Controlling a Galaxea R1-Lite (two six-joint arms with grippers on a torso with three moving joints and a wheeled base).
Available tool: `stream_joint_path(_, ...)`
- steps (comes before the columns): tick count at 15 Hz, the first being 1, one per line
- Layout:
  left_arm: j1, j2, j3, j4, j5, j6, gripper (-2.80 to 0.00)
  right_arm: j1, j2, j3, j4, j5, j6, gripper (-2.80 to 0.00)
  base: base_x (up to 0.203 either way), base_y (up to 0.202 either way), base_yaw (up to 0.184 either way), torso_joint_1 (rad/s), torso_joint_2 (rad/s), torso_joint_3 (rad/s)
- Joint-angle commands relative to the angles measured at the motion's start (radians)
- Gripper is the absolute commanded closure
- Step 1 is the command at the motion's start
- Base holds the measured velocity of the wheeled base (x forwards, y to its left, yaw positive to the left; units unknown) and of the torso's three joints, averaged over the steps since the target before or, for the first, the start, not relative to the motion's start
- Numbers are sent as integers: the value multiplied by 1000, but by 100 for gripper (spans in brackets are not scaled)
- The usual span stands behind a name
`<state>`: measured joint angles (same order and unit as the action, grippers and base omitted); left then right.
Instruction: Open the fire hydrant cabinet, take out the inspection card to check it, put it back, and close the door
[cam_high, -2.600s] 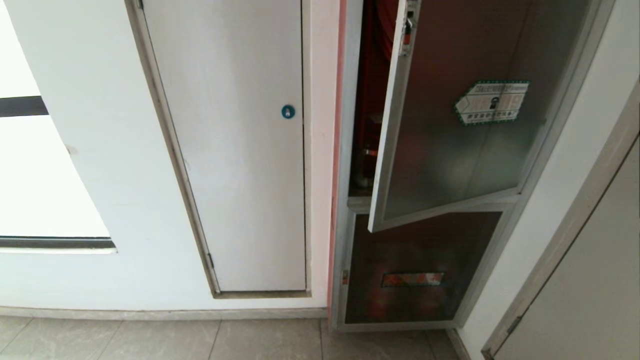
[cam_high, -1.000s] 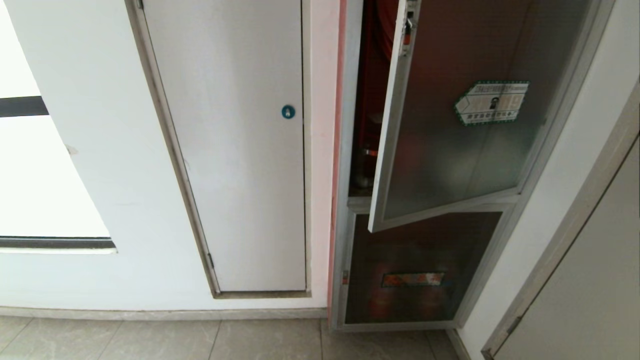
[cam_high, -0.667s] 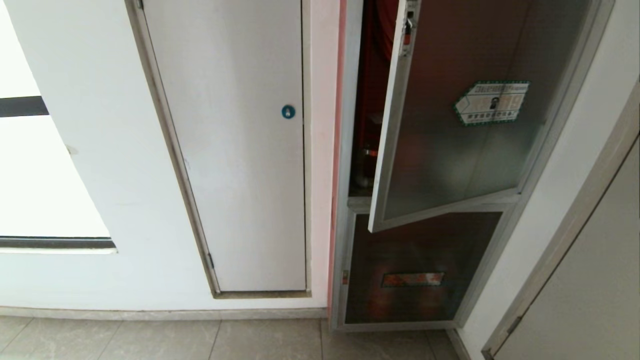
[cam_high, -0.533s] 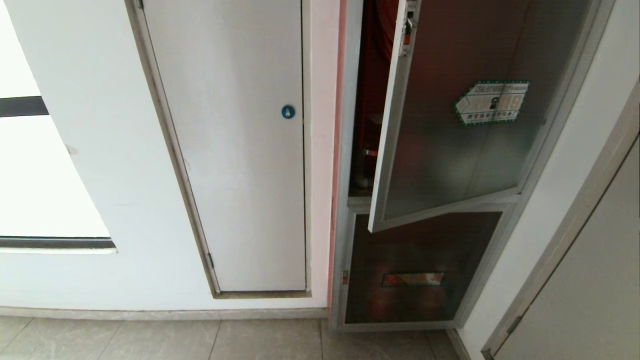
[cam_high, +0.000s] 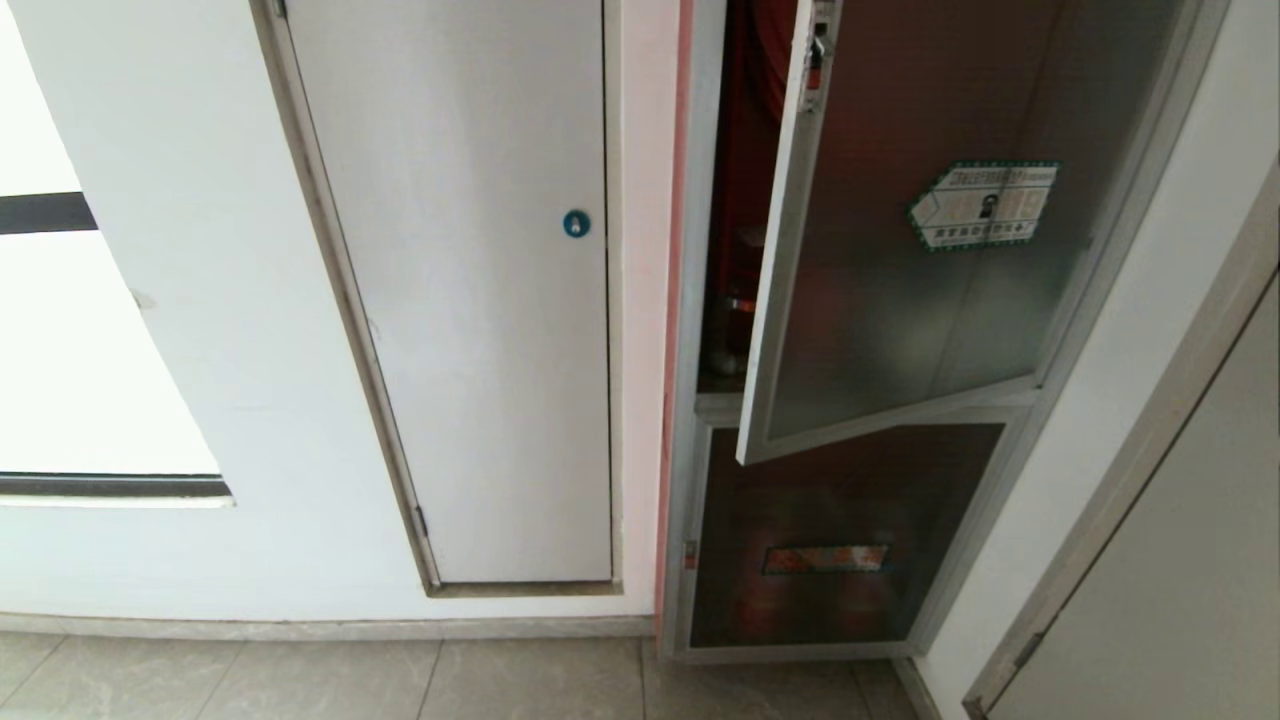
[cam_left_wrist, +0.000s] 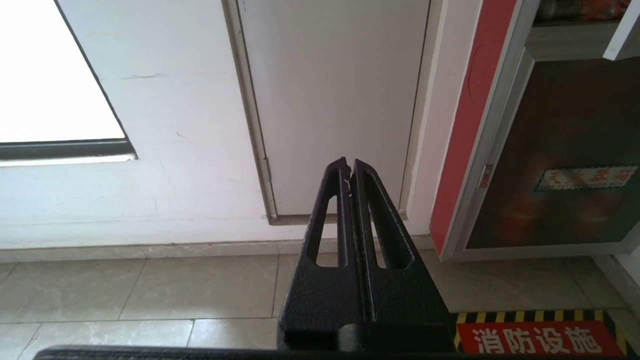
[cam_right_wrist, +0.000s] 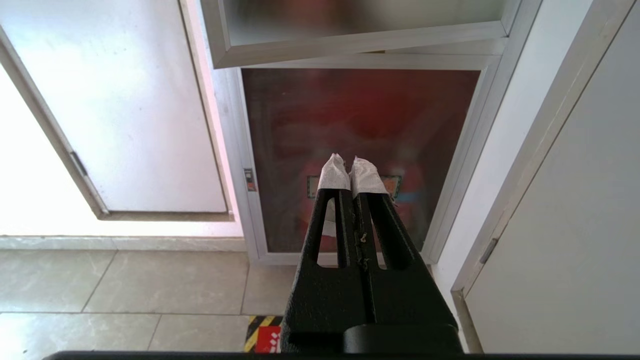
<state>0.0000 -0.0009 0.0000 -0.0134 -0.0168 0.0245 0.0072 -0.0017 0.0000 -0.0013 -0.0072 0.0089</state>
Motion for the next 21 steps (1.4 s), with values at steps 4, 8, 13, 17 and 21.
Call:
stream_joint_path(4,0,1,6,0,0,1,0,0,0,0,0,0,0,0,0,0,0,0,0,0)
stream_joint_path(8,0,-1,6,0,0,0,0,0,0,0,0,0,0,0,0,0,0,0,0,0)
stream_joint_path(13,0,-1,6,0,0,2,0,0,0,0,0,0,0,0,143,0,-1,8,0,0)
stream_joint_path(17,0,1,6,0,0,2,0,0,0,0,0,0,0,0,197,0,-1,0,3,3)
stream_joint_path(21,0,1,6,0,0,2,0,0,-1,0,0,0,0,0,197,0,-1,2,2,4)
